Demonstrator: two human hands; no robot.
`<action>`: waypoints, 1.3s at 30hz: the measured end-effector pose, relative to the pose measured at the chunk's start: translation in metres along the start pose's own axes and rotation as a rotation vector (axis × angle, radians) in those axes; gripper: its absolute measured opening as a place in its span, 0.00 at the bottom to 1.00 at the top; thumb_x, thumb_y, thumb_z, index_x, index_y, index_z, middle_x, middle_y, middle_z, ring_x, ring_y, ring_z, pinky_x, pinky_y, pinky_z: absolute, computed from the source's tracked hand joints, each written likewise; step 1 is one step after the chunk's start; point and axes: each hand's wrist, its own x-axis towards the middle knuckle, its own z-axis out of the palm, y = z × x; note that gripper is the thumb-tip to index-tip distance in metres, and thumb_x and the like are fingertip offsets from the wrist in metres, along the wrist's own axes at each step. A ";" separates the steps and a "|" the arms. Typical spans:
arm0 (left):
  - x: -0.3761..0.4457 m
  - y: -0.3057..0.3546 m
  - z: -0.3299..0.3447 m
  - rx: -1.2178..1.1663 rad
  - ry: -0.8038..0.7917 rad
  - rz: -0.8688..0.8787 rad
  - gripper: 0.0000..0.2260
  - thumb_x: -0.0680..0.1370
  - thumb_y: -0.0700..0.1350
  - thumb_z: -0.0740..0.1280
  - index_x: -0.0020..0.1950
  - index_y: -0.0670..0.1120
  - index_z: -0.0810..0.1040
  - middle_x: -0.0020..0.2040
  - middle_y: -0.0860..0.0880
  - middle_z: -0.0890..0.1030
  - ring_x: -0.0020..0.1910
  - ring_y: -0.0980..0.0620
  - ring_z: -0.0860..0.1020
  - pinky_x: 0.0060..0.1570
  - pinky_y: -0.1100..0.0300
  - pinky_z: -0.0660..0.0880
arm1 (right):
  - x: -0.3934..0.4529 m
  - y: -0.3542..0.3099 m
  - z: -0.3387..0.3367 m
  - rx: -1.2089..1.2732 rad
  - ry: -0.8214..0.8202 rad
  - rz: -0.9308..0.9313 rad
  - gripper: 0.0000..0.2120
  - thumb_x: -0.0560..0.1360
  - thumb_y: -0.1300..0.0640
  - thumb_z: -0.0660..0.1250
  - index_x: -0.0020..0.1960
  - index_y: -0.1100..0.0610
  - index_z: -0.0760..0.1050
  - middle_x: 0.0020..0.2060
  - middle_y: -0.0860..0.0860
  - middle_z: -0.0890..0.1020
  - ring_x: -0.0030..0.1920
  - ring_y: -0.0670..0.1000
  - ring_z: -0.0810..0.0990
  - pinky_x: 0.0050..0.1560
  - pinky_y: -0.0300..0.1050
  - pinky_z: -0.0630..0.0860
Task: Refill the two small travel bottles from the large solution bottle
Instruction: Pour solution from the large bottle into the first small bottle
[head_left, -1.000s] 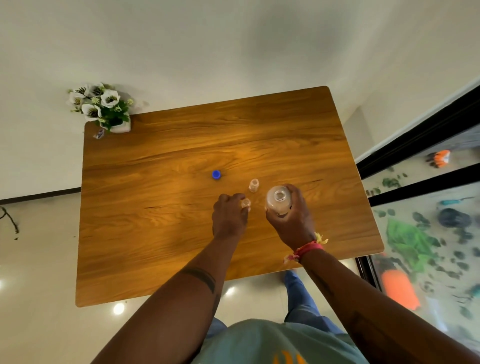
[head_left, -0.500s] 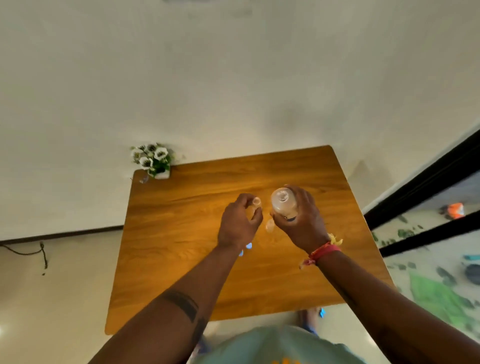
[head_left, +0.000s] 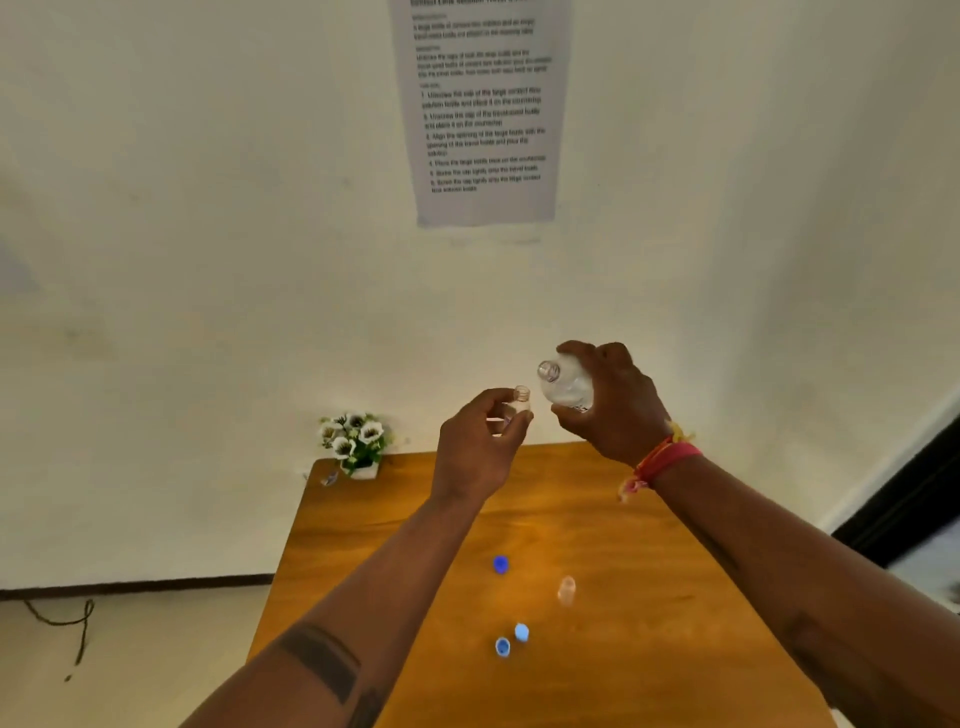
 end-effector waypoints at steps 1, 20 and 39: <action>0.003 0.004 -0.001 -0.003 0.013 0.001 0.14 0.77 0.54 0.73 0.62 0.55 0.81 0.47 0.59 0.84 0.46 0.60 0.83 0.43 0.74 0.75 | 0.005 0.000 -0.003 -0.028 0.000 -0.023 0.37 0.65 0.45 0.77 0.70 0.44 0.65 0.56 0.51 0.73 0.50 0.54 0.78 0.50 0.53 0.81; 0.017 0.040 -0.016 -0.046 0.040 0.062 0.15 0.78 0.54 0.72 0.64 0.54 0.80 0.49 0.59 0.84 0.46 0.60 0.82 0.41 0.76 0.74 | 0.035 -0.016 -0.035 -0.253 0.043 -0.124 0.32 0.66 0.44 0.74 0.67 0.45 0.69 0.54 0.50 0.73 0.49 0.52 0.78 0.53 0.51 0.76; 0.002 0.037 -0.017 -0.004 0.048 0.081 0.15 0.78 0.54 0.72 0.63 0.53 0.81 0.48 0.58 0.84 0.46 0.60 0.82 0.45 0.71 0.76 | 0.025 -0.019 -0.035 -0.324 0.047 -0.161 0.31 0.66 0.46 0.74 0.67 0.45 0.69 0.54 0.50 0.73 0.51 0.54 0.78 0.58 0.54 0.74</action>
